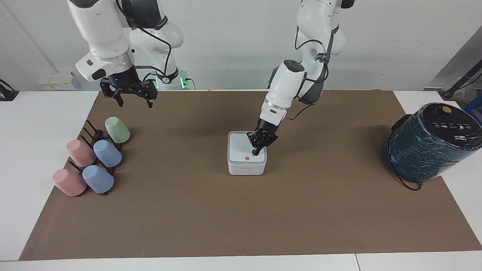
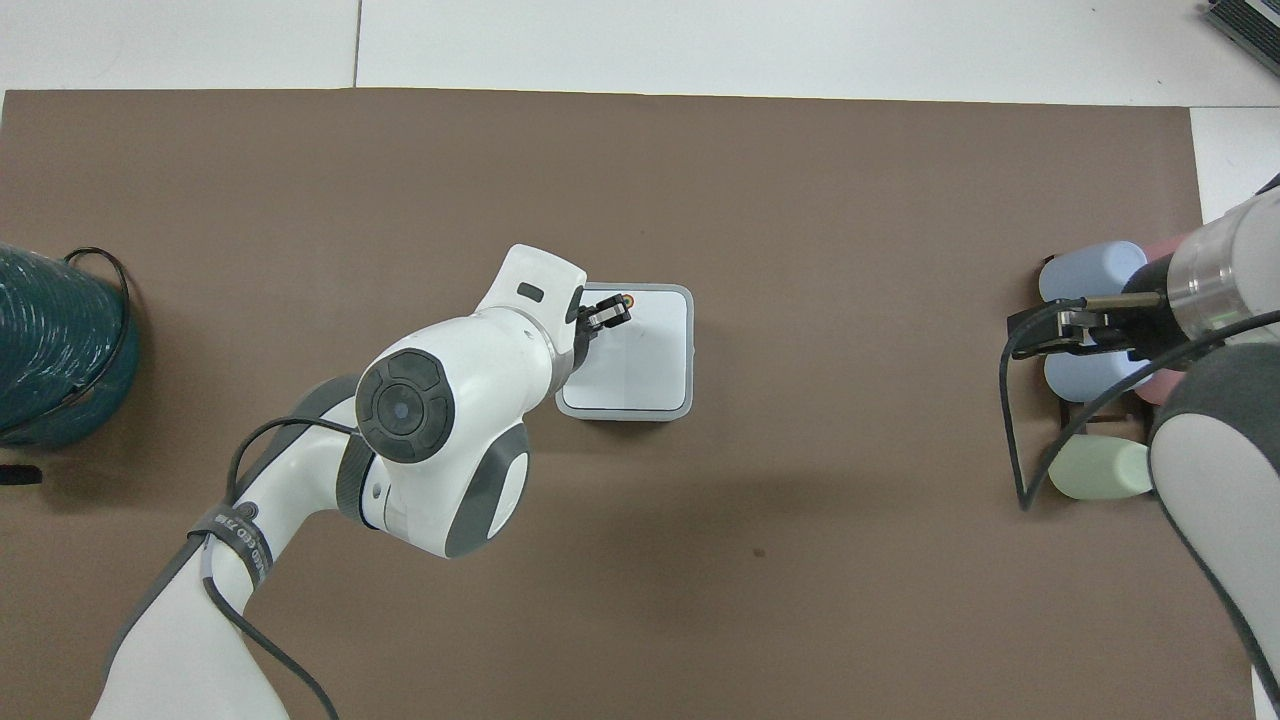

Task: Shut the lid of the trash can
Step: 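Press the closed lid flat with the left gripper fingertips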

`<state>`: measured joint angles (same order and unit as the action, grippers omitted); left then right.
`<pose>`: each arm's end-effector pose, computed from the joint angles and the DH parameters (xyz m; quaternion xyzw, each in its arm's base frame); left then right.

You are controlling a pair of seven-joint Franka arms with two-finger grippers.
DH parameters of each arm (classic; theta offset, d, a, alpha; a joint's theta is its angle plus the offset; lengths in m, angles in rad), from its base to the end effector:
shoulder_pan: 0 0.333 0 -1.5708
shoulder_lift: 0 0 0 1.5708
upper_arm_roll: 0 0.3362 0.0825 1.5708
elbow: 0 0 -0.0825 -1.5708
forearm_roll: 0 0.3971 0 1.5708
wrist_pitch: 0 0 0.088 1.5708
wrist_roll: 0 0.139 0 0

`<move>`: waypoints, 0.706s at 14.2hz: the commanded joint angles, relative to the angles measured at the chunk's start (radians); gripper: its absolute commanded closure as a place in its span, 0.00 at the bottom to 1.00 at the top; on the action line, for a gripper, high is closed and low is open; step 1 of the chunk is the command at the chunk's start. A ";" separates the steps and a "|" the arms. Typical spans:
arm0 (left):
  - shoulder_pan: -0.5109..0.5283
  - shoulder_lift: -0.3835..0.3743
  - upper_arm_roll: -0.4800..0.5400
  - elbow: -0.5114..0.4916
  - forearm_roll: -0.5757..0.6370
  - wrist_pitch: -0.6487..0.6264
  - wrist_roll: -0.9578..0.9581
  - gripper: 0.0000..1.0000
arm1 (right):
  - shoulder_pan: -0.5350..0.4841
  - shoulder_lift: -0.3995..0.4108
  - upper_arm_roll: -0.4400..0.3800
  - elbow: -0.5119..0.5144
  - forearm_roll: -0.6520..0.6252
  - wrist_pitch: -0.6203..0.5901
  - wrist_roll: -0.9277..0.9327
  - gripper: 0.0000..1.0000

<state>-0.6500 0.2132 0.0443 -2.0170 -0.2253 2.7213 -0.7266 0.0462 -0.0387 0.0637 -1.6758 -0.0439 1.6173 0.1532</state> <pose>0.5441 -0.3718 0.3847 0.9572 0.1449 0.1501 0.2007 0.5536 0.0557 0.5875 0.9995 -0.0204 -0.0068 0.0242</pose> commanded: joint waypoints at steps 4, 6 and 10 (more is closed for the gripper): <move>-0.039 0.092 0.000 0.058 -0.020 0.035 0.004 0.91 | -0.019 -0.020 0.010 -0.022 0.003 0.007 -0.024 0.00; -0.039 0.118 0.000 0.092 -0.020 0.034 0.001 0.91 | -0.019 -0.020 0.010 -0.022 0.003 0.007 -0.024 0.00; -0.040 0.124 0.000 0.096 -0.019 0.028 0.001 0.91 | -0.017 -0.020 0.010 -0.022 0.003 0.007 -0.024 0.00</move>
<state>-0.6741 0.2788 0.0428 -1.9385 -0.2253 2.7350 -0.7265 0.0462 -0.0387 0.0637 -1.6758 -0.0439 1.6173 0.1532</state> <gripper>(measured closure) 0.907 0.000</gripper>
